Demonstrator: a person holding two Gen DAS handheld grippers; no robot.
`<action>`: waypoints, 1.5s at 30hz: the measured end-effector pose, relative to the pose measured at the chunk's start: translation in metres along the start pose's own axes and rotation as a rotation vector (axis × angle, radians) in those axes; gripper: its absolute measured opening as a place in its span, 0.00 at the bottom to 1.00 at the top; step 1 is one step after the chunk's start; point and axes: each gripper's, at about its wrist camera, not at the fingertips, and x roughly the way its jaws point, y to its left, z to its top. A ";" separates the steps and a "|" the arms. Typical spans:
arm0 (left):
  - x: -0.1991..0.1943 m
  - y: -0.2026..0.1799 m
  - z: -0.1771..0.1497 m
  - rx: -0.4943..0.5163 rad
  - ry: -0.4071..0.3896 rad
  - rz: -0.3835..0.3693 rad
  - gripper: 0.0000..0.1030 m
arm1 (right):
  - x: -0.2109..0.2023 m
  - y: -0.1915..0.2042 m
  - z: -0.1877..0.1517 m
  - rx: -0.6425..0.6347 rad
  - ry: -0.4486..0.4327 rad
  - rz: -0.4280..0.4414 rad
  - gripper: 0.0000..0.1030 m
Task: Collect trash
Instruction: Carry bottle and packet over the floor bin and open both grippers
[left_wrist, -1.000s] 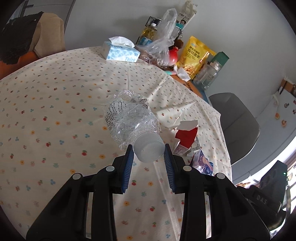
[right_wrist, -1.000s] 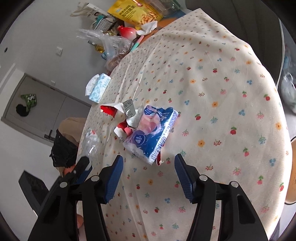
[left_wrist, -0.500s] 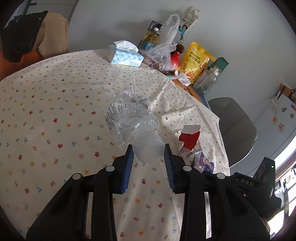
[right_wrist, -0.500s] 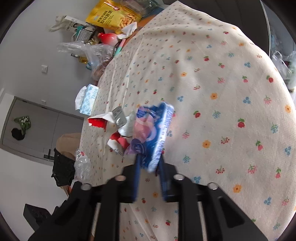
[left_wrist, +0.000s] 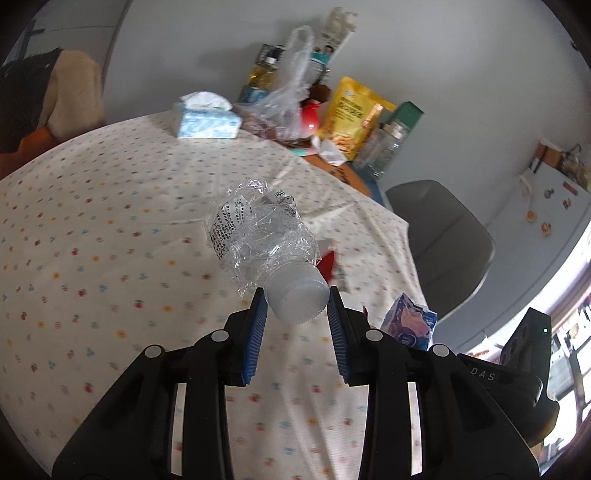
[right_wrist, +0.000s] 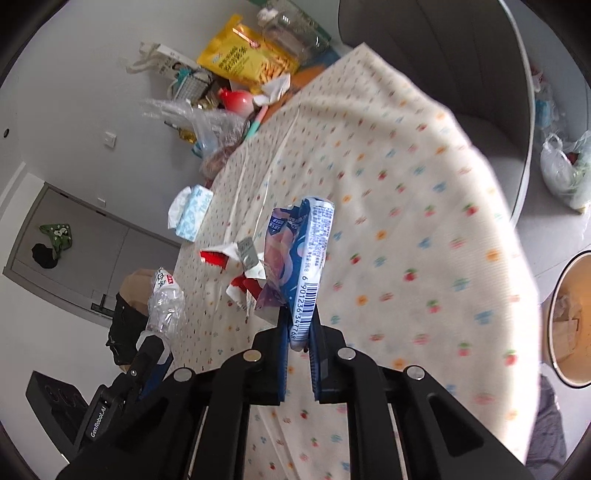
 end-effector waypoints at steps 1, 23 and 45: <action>0.000 -0.006 -0.001 0.010 0.001 -0.006 0.32 | -0.006 -0.003 0.001 -0.001 -0.008 -0.001 0.10; 0.028 -0.154 -0.039 0.253 0.098 -0.126 0.32 | -0.124 -0.096 0.020 0.091 -0.195 -0.054 0.10; 0.092 -0.287 -0.143 0.496 0.327 -0.194 0.32 | -0.185 -0.268 0.005 0.215 -0.250 -0.283 0.11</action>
